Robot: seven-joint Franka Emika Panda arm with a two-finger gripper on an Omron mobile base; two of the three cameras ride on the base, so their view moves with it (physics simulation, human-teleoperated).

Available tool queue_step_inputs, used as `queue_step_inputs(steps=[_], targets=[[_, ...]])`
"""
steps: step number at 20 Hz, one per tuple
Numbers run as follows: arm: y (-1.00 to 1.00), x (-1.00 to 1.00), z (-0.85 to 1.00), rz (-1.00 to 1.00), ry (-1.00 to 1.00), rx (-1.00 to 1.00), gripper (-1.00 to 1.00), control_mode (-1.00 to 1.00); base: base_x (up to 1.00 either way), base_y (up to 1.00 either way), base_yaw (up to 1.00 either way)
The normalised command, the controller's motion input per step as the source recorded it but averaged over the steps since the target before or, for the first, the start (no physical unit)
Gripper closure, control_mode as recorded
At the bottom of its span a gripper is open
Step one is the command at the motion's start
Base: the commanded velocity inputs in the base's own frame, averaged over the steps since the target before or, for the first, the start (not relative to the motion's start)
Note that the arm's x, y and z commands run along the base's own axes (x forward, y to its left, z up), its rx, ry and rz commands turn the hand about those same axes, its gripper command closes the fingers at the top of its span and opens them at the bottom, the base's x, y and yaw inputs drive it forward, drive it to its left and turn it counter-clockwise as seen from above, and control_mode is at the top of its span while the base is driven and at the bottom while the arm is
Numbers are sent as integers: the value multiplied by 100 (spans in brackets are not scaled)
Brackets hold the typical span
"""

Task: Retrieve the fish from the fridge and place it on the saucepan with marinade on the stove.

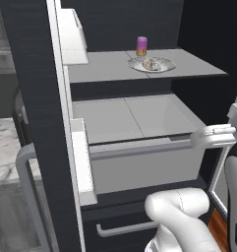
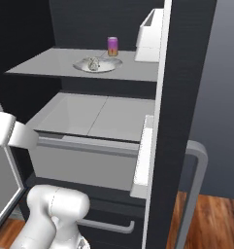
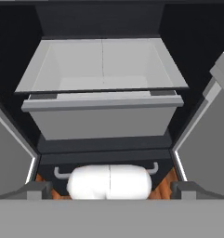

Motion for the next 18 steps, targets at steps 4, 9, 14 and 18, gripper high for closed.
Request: queue_step_inputs(steps=[4,9,14,18], targets=[[0,0,0,0,0,0,-100,100,33,0,0],[0,0,0,0,0,0,-100,-100,0,0,0],[-6,19,7,1,0,0,-100,-100,0,0,0],[-12,31,40,1,0,0,-100,-100,0,0,0]])
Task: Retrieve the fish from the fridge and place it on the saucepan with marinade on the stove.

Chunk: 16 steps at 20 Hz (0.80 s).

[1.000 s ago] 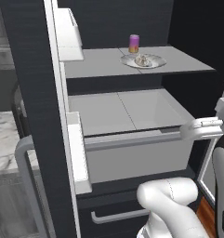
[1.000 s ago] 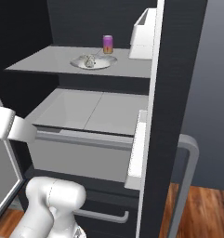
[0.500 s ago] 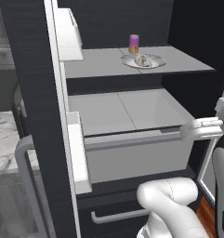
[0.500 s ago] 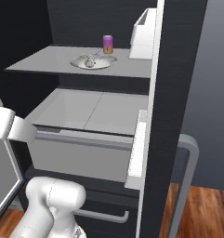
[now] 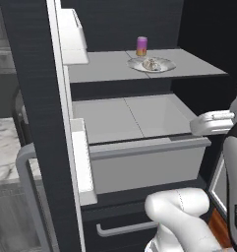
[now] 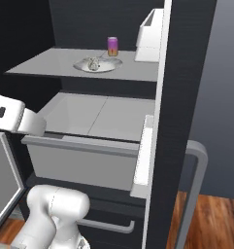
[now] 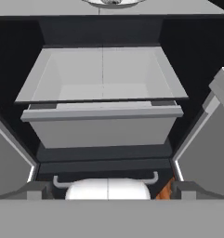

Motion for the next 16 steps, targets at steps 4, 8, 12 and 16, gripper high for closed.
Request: queue_step_inputs(steps=[4,8,12,16], targets=[[-9,20,51,0,-1,0,-100,-100,0,0,0],[0,4,44,0,-1,0,-100,-100,0,0,0],[0,0,34,0,0,0,-100,-100,0,0,0],[0,3,15,0,-1,0,-100,-100,0,0,0]])
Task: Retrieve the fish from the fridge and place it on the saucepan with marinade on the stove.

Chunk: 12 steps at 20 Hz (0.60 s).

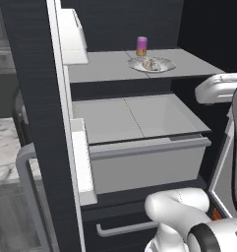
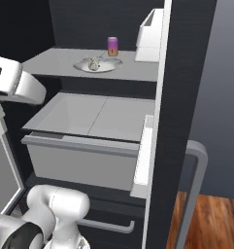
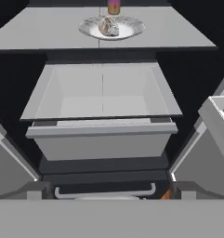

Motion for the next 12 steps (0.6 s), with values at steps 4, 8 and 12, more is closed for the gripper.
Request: queue_step_inputs(steps=[4,8,12], targets=[[0,13,4,1,-4,0,-100,-100,0,0,0],[0,26,1,0,-8,0,-100,-100,0,0,0],[0,25,0,0,-23,-1,-100,-100,0,0,0]])
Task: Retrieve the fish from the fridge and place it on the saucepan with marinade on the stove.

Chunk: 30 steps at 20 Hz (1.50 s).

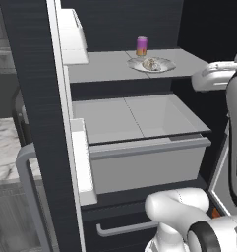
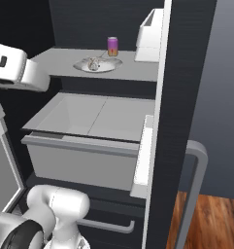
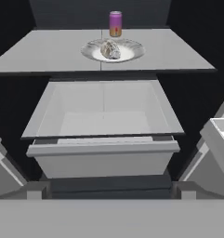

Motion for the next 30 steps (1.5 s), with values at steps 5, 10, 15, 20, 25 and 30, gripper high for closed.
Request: queue_step_inputs(steps=[5,10,15,20,25,30], targets=[[0,27,6,0,-19,0,-100,-100,0,0,0],[0,40,15,1,-8,0,-100,-100,0,0,0],[0,46,25,3,2,0,-100,-100,0,0,0],[0,48,14,3,7,0,-100,-100,0,0,0],[0,45,1,3,9,0,-100,-100,0,0,0],[0,33,-2,0,11,0,-100,-100,0,0,0]])
